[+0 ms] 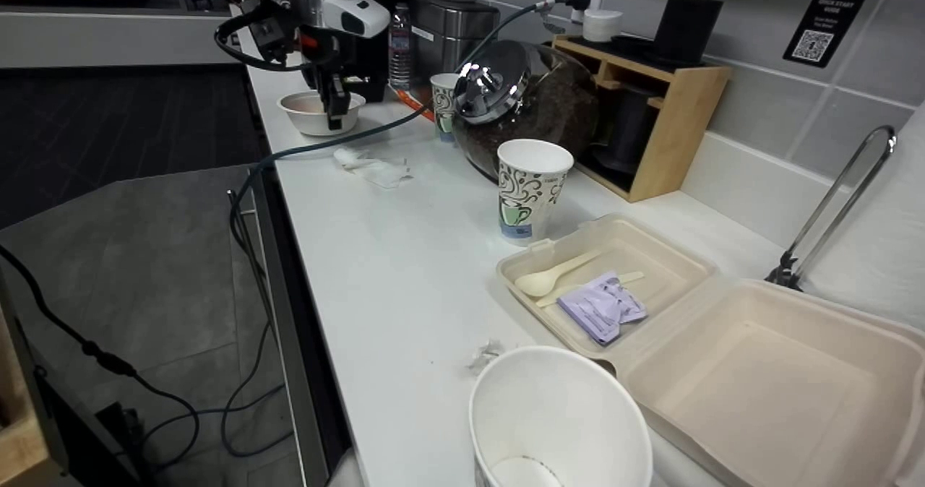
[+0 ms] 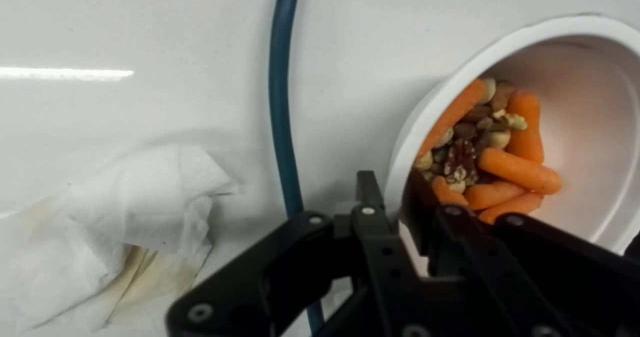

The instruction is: Move the black box backwards then put the white bowl on the coffeemaker.

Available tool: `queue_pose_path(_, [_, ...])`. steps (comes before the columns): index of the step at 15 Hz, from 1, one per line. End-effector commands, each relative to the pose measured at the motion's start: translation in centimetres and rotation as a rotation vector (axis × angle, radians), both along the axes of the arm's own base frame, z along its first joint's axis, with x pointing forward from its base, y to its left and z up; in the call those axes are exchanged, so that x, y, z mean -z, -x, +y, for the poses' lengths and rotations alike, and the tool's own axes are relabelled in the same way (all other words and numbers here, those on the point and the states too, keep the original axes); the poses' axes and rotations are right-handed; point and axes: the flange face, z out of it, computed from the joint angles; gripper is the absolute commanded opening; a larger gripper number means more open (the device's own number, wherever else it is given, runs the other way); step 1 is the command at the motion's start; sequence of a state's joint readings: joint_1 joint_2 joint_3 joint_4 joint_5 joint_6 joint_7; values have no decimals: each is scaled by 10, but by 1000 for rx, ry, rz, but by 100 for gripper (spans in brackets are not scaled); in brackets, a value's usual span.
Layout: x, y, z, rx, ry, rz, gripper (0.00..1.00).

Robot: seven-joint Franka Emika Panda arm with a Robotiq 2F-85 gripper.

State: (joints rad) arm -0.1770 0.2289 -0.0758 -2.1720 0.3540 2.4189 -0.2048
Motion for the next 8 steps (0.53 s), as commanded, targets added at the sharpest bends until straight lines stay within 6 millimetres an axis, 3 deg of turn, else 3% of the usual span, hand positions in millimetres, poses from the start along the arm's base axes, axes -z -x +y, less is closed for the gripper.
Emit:
queue_pose_path(1, [-19, -3, 9, 16, -19, -3, 0])
queue_pose_path(8, [-75, -15, 51, 26, -42, -29, 2])
